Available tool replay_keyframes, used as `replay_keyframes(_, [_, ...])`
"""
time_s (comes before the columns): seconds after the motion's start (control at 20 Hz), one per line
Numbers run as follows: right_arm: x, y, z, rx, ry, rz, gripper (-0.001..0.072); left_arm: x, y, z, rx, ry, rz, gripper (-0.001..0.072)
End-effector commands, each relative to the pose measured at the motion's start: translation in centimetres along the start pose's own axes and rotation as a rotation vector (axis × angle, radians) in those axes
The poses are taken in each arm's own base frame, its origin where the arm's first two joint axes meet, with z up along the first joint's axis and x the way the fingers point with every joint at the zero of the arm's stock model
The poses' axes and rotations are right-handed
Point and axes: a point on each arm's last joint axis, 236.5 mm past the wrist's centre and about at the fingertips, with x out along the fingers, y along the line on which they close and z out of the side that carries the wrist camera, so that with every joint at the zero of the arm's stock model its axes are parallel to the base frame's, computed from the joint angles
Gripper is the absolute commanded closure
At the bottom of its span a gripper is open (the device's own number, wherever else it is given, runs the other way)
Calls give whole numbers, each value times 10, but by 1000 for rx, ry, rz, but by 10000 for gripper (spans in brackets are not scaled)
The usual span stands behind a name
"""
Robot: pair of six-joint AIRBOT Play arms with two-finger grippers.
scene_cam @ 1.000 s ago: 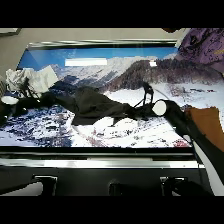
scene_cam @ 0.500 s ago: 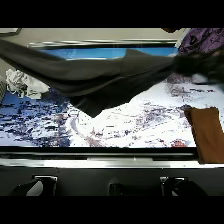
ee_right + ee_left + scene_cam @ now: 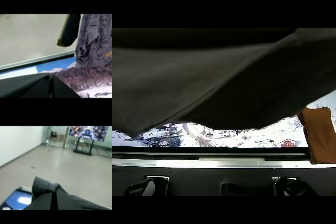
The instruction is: Fold the clothes and pants, and hang the long-sleeved shirts on hangers.
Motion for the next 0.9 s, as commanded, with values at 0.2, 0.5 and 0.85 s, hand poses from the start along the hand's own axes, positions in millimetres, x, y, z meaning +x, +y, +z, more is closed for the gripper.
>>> replay_keyframes(0.2, [145,49,-122,-154,336,-110,687,96,19,-198,-119,579,17,690])
replay_keyframes(0.5, [239,131,-388,-60,933,-31,685,158,49,-432,-166,1085,97,690])
replay_keyframes(0.85, [227,168,-535,235,1337,4,685,163,74,-563,-191,1323,166,690])
